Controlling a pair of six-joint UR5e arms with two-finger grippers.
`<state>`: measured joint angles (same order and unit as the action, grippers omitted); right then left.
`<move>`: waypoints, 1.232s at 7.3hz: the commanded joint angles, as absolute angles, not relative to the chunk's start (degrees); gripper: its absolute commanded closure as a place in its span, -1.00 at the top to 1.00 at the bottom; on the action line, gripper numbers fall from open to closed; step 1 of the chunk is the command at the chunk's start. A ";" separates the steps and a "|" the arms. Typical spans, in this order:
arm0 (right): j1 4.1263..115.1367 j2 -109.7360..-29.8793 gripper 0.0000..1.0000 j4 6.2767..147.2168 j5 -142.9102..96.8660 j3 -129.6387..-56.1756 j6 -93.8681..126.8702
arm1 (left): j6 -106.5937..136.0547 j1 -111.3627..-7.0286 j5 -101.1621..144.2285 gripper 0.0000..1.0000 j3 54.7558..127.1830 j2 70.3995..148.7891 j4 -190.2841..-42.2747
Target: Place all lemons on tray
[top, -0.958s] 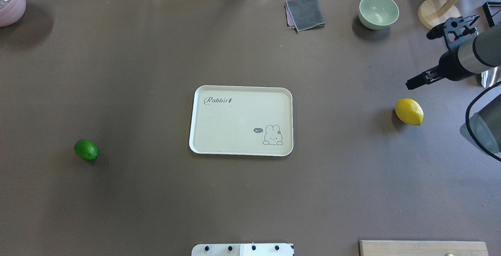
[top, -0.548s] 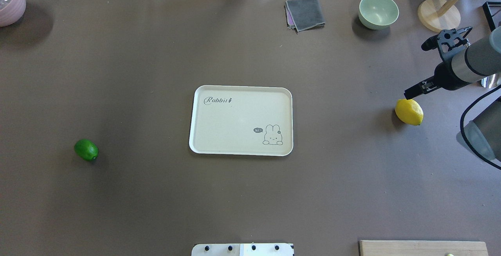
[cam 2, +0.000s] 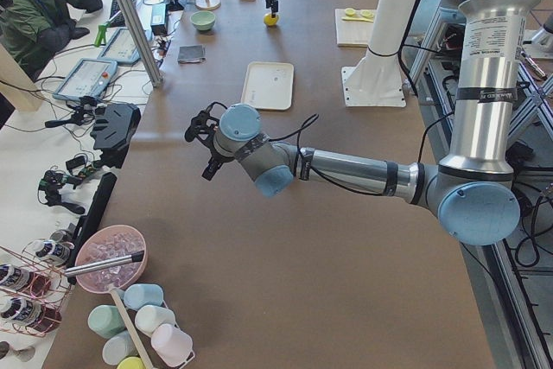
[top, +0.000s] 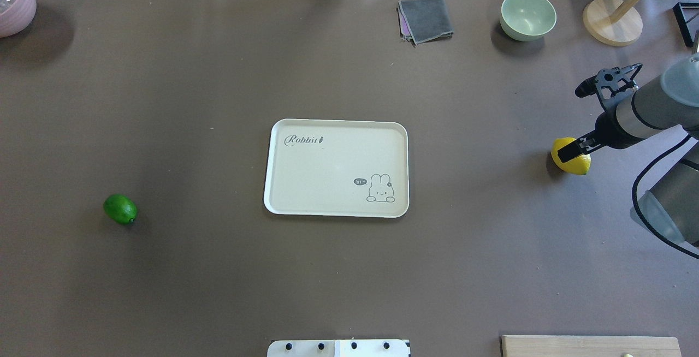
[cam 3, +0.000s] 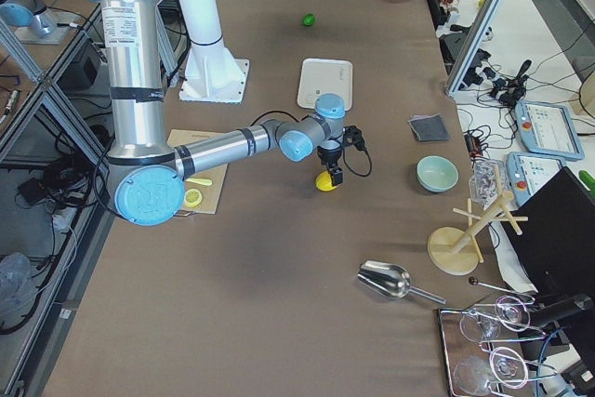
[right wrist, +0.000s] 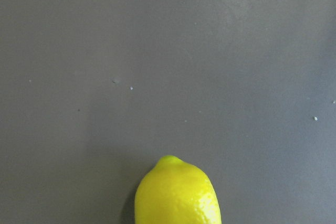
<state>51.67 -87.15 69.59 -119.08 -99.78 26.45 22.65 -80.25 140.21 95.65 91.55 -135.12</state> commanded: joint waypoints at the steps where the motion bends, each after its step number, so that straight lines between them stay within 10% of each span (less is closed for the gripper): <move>1: 50.72 -86.49 0.98 69.52 -117.78 -97.31 26.02 | 22.68 -80.24 140.19 0.97 95.54 91.41 -135.62; 5: 49.05 -85.26 0.53 69.61 -116.98 -96.42 26.54 | 22.68 -80.24 140.19 0.97 95.54 91.32 -135.70; 7: 48.87 -84.46 -0.99 69.61 -116.98 -96.06 26.54 | 22.68 -80.24 140.19 0.97 95.45 91.23 -135.79; 9: 50.70 -80.01 -1.00 75.19 -118.90 -99.90 27.76 | 22.67 -80.24 140.19 0.97 95.36 91.06 -135.70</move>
